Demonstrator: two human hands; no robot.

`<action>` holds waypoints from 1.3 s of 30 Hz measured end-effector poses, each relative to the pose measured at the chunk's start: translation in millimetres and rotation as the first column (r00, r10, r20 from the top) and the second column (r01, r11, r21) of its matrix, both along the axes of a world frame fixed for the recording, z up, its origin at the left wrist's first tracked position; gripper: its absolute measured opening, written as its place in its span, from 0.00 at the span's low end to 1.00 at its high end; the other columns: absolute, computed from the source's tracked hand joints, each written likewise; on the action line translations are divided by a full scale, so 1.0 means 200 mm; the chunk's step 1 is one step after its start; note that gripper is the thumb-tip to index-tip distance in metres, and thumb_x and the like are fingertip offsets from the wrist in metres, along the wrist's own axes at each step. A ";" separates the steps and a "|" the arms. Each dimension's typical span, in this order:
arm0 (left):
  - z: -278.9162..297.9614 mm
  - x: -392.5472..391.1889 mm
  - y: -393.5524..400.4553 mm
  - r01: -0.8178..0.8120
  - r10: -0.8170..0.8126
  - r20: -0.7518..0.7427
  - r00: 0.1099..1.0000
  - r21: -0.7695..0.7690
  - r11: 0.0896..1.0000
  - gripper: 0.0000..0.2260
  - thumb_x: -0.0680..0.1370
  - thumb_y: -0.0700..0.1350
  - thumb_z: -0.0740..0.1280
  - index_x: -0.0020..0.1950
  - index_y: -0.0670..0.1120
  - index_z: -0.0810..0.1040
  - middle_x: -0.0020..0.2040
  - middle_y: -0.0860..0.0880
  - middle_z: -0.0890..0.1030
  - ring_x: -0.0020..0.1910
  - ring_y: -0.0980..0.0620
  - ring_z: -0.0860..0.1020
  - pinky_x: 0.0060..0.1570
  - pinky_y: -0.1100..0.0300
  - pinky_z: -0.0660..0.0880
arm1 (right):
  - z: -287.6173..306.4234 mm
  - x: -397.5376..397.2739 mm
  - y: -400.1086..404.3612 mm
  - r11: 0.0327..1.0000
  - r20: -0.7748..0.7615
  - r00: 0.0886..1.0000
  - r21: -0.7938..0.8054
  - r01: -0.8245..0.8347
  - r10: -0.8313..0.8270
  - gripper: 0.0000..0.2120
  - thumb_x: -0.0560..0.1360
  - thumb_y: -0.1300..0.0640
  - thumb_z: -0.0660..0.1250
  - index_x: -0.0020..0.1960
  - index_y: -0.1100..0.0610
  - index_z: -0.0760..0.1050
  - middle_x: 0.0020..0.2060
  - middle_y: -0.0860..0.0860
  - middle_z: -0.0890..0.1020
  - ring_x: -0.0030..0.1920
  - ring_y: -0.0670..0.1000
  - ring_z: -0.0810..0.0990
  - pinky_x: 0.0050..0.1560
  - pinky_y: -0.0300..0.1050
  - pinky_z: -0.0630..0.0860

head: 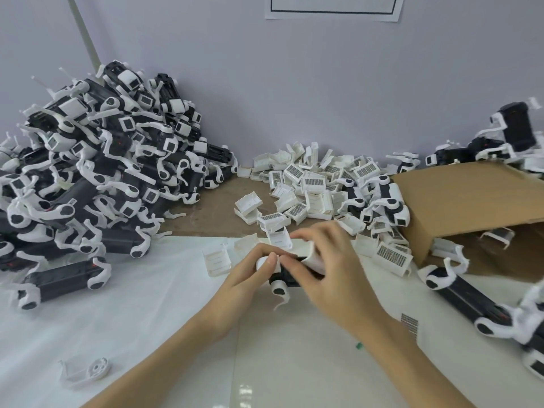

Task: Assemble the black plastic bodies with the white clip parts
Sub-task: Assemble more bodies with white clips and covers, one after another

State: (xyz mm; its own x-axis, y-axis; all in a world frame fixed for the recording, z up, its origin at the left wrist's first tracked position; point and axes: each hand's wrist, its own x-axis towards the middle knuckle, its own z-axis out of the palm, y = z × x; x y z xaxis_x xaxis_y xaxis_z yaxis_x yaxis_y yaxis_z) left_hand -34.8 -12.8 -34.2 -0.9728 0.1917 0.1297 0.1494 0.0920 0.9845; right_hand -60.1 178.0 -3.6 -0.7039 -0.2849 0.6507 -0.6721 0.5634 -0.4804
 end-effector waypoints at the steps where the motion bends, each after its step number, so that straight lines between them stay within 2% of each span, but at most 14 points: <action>1: 0.00 0.00 0.00 0.001 -0.001 0.001 1.000 -0.001 1.000 0.17 0.87 0.58 0.59 0.67 0.50 0.78 0.62 0.49 0.84 0.66 0.47 0.81 0.69 0.48 0.72 | -0.01 0.02 -0.02 0.993 -0.033 0.999 0.116 -0.014 0.018 0.20 0.81 0.42 0.66 0.66 0.54 0.79 0.54 0.48 0.76 0.54 0.49 0.76 0.59 0.42 0.72; 4: 0.00 0.00 0.00 -0.002 0.002 0.010 1.000 0.004 1.000 0.17 0.86 0.58 0.59 0.67 0.50 0.78 0.60 0.48 0.84 0.64 0.46 0.81 0.69 0.44 0.73 | -0.02 0.03 -0.03 0.983 -0.055 0.993 0.159 -0.094 0.104 0.17 0.85 0.50 0.57 0.72 0.53 0.71 0.56 0.44 0.76 0.57 0.43 0.75 0.61 0.41 0.69; 6: 0.00 0.00 0.00 -0.009 0.009 0.006 1.000 -0.004 1.000 0.17 0.86 0.59 0.59 0.66 0.51 0.78 0.59 0.47 0.85 0.64 0.45 0.81 0.71 0.43 0.71 | -0.01 0.02 -0.01 0.988 0.009 0.988 -0.014 -0.154 0.154 0.12 0.84 0.57 0.61 0.67 0.55 0.70 0.56 0.44 0.74 0.58 0.41 0.75 0.60 0.36 0.70; 8: 0.01 0.00 0.00 -0.016 0.016 -0.010 1.000 -0.020 1.000 0.16 0.86 0.58 0.59 0.67 0.51 0.78 0.60 0.48 0.84 0.65 0.47 0.80 0.73 0.44 0.71 | 0.00 0.00 0.01 0.982 0.012 0.986 -0.095 -0.163 0.165 0.09 0.82 0.59 0.68 0.60 0.59 0.72 0.57 0.49 0.74 0.61 0.47 0.77 0.61 0.41 0.75; 11: 0.01 0.01 0.01 -0.017 0.017 -0.011 1.000 -0.015 1.000 0.17 0.86 0.58 0.58 0.67 0.50 0.78 0.63 0.48 0.84 0.68 0.47 0.80 0.74 0.44 0.70 | -0.02 -0.02 0.03 0.995 -0.015 0.995 0.019 -0.094 0.094 0.06 0.81 0.56 0.71 0.54 0.58 0.79 0.54 0.48 0.78 0.58 0.49 0.78 0.58 0.47 0.76; 13: 0.01 0.00 0.00 -0.026 0.026 -0.003 1.000 -0.017 1.000 0.18 0.86 0.58 0.58 0.68 0.50 0.78 0.63 0.48 0.84 0.68 0.47 0.80 0.74 0.44 0.70 | -0.04 -0.01 0.06 0.991 0.009 0.993 0.072 -0.115 0.115 0.09 0.85 0.55 0.64 0.58 0.54 0.82 0.55 0.44 0.81 0.60 0.47 0.78 0.61 0.49 0.74; 15: 0.02 0.00 0.01 -0.037 0.037 -0.004 0.999 -0.030 0.999 0.18 0.86 0.59 0.58 0.68 0.51 0.78 0.64 0.51 0.84 0.67 0.50 0.80 0.69 0.50 0.71 | -0.06 -0.01 0.07 0.986 0.085 0.987 0.080 -0.143 0.137 0.15 0.87 0.56 0.56 0.67 0.50 0.79 0.58 0.41 0.81 0.64 0.44 0.76 0.66 0.48 0.71; 18: 0.02 0.01 0.00 -0.040 0.040 0.014 0.999 -0.017 0.999 0.19 0.85 0.60 0.58 0.69 0.52 0.78 0.63 0.51 0.84 0.66 0.49 0.81 0.71 0.47 0.72 | -0.06 0.00 0.08 0.985 0.190 0.967 -0.011 -0.171 0.170 0.16 0.86 0.55 0.60 0.73 0.45 0.69 0.62 0.38 0.78 0.67 0.42 0.76 0.60 0.42 0.78; 20: 0.02 0.00 0.00 -0.045 0.044 0.026 0.999 0.017 0.999 0.19 0.85 0.60 0.59 0.69 0.50 0.78 0.63 0.49 0.84 0.66 0.46 0.81 0.74 0.40 0.71 | -0.06 0.00 0.07 0.980 0.199 0.960 -0.082 -0.183 0.196 0.15 0.84 0.53 0.65 0.70 0.48 0.70 0.64 0.39 0.75 0.67 0.42 0.77 0.50 0.43 0.83; 24: 0.02 0.00 -0.01 -0.050 0.049 0.032 0.998 0.049 0.998 0.20 0.85 0.60 0.60 0.68 0.49 0.78 0.62 0.45 0.83 0.65 0.43 0.80 0.74 0.36 0.70 | -0.07 -0.02 0.06 0.983 0.148 0.974 -0.086 -0.160 0.171 0.15 0.81 0.45 0.66 0.62 0.52 0.79 0.64 0.42 0.72 0.65 0.45 0.78 0.44 0.49 0.85; 28: 0.01 0.00 0.00 -0.020 0.020 0.011 1.000 0.015 1.000 0.18 0.85 0.60 0.59 0.67 0.51 0.78 0.62 0.45 0.83 0.66 0.43 0.80 0.74 0.42 0.70 | -0.06 -0.01 0.04 0.988 0.109 0.983 -0.040 -0.146 0.150 0.14 0.79 0.43 0.67 0.59 0.49 0.82 0.59 0.44 0.76 0.61 0.46 0.79 0.54 0.49 0.79; 34: 0.02 0.02 0.04 -0.157 0.150 -0.113 0.982 -0.059 0.986 0.13 0.83 0.60 0.61 0.63 0.58 0.79 0.58 0.59 0.81 0.57 0.58 0.80 0.56 0.69 0.73 | -0.06 0.00 0.04 0.982 0.165 0.975 -0.140 -0.129 0.152 0.11 0.86 0.56 0.62 0.59 0.49 0.84 0.56 0.42 0.81 0.57 0.47 0.81 0.52 0.39 0.76; 37: 0.02 0.02 0.05 -0.283 0.274 -0.111 0.955 -0.067 0.957 0.13 0.80 0.63 0.63 0.58 0.59 0.79 0.50 0.54 0.83 0.43 0.55 0.77 0.46 0.64 0.74 | -0.05 -0.01 0.06 0.981 0.227 0.961 -0.149 -0.123 0.155 0.12 0.83 0.57 0.67 0.65 0.47 0.79 0.60 0.41 0.79 0.63 0.45 0.78 0.62 0.36 0.73; 39: 0.02 0.02 0.05 -0.221 0.218 -0.066 0.974 -0.050 0.974 0.13 0.83 0.61 0.63 0.61 0.56 0.80 0.53 0.47 0.84 0.47 0.46 0.81 0.49 0.57 0.78 | -0.06 -0.02 0.08 0.987 0.285 0.952 -0.144 -0.069 0.108 0.16 0.81 0.54 0.71 0.68 0.46 0.76 0.64 0.39 0.76 0.69 0.39 0.72 0.66 0.29 0.66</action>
State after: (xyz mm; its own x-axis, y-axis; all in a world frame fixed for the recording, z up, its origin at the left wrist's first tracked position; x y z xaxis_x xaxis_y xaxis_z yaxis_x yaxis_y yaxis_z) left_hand -30.2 -2.2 -29.3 -0.9828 -0.0171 0.1836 0.1774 0.1847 0.9667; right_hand -64.9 194.7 -14.9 -0.8438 -0.2810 0.4572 -0.5366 0.4271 -0.7278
